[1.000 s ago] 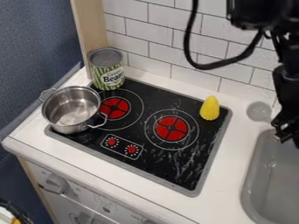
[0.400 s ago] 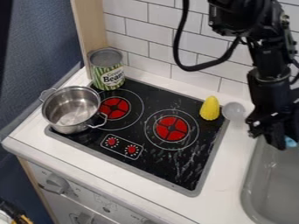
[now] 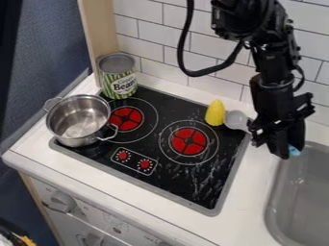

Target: Move the blue spoon on the right side stove

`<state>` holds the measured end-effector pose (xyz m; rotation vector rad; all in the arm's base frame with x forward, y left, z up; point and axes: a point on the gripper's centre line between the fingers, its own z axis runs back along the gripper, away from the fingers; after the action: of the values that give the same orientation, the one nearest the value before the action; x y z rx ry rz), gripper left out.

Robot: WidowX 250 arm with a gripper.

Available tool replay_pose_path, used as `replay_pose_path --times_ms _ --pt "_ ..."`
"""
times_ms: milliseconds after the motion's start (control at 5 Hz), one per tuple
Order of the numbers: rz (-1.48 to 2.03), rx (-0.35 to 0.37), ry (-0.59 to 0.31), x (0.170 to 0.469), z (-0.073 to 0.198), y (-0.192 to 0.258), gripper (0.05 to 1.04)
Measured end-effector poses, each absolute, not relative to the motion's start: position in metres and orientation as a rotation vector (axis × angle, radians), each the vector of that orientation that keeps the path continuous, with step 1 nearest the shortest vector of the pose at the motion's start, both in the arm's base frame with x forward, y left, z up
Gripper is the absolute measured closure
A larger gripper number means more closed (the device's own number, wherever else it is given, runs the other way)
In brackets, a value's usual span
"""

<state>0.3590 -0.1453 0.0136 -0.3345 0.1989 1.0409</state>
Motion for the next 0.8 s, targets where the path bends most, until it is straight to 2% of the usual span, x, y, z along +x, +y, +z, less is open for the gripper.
replay_pose_path --times_ms 400,800 --pt "1.144 -0.319 0.187 0.358 0.007 -0.112 0.753" --pt "1.266 -0.334 0.156 0.368 0.011 -0.068 0.753"
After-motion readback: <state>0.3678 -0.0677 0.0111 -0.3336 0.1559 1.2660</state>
